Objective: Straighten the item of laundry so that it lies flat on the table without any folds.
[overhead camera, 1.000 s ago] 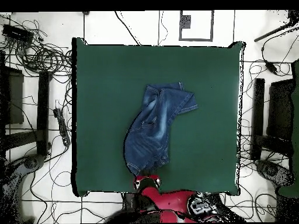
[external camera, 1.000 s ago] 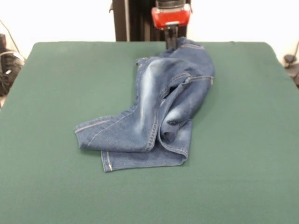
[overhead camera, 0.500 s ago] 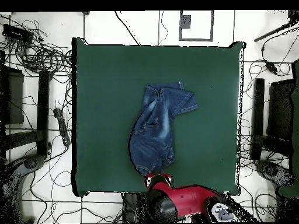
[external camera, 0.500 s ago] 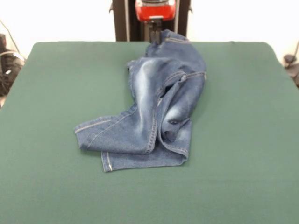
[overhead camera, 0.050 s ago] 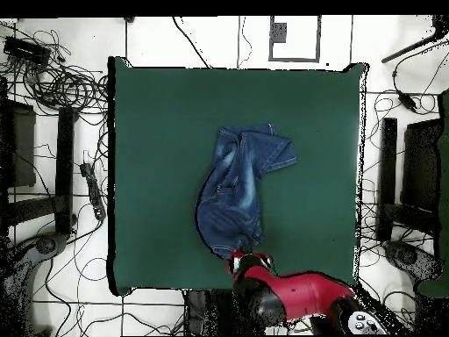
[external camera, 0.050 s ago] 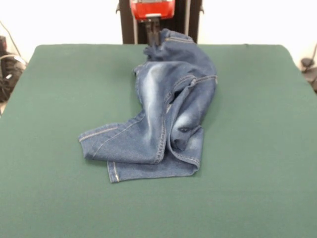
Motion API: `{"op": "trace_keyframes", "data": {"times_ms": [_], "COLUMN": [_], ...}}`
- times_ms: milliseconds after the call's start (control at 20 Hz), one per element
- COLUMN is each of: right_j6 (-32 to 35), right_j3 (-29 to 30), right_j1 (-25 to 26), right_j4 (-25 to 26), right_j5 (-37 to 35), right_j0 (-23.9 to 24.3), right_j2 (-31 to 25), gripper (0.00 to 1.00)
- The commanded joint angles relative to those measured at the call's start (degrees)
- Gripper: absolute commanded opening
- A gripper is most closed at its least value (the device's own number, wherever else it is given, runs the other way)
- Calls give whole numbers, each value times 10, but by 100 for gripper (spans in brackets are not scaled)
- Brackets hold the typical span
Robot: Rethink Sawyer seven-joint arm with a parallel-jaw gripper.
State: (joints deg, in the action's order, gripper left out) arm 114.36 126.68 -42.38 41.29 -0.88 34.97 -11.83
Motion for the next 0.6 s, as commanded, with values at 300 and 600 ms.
{"op": "trace_keyframes", "data": {"times_ms": [300,600], "right_j6": [-93,-112], "right_j3": [-8,-8], "right_j1": [-15,21], "right_j4": [85,167], "right_j5": [-75,-69], "right_j0": [99,193], "right_j2": [-149,-182], "gripper": [0,0]}}
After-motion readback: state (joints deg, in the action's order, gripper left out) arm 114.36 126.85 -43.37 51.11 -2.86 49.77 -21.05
